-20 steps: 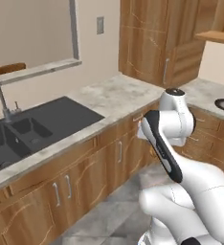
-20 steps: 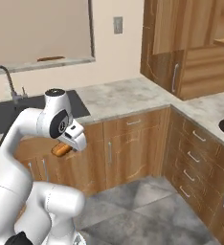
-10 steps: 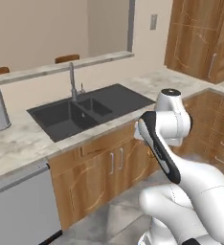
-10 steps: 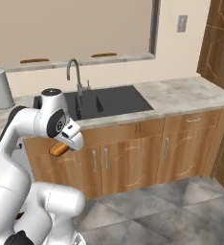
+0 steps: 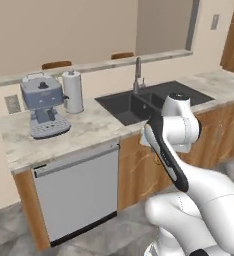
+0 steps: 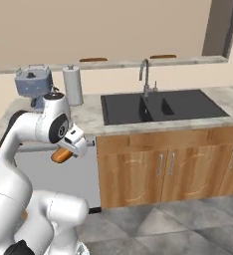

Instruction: Move the hot dog bun to the plate on the dining table and place the condiment next to that plate. Then navigate to the fridge and take the sausage and place it on the plate as well.

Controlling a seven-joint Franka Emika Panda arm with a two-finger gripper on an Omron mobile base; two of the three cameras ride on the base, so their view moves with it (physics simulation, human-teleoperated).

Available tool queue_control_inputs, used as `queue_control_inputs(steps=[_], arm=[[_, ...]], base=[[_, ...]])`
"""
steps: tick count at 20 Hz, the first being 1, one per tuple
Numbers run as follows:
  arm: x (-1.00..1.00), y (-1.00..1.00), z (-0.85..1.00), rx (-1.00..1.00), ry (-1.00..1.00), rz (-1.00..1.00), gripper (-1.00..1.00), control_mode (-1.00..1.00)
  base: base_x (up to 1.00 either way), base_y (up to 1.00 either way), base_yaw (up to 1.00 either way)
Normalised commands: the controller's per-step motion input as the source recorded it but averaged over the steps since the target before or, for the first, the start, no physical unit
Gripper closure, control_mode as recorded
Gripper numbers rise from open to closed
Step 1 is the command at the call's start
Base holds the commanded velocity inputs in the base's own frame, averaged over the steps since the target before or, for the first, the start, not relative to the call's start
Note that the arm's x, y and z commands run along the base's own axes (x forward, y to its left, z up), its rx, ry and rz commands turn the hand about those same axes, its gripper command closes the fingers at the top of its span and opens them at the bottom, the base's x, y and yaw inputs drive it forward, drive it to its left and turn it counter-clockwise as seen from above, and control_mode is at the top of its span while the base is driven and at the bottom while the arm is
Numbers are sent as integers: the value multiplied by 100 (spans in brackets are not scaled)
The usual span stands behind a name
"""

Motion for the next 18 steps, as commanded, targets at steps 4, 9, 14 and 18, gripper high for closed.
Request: queue_control_inputs(steps=[4,9,14,18], arm=[[0,0,0,0,0,0,100,100],[0,0,0,0,0,0,100,100],[0,0,0,0,0,0,100,100],[0,0,0,0,0,0,100,100]], base=[[-18,100,42],[0,100,44],[14,100,38],[71,100,26]])
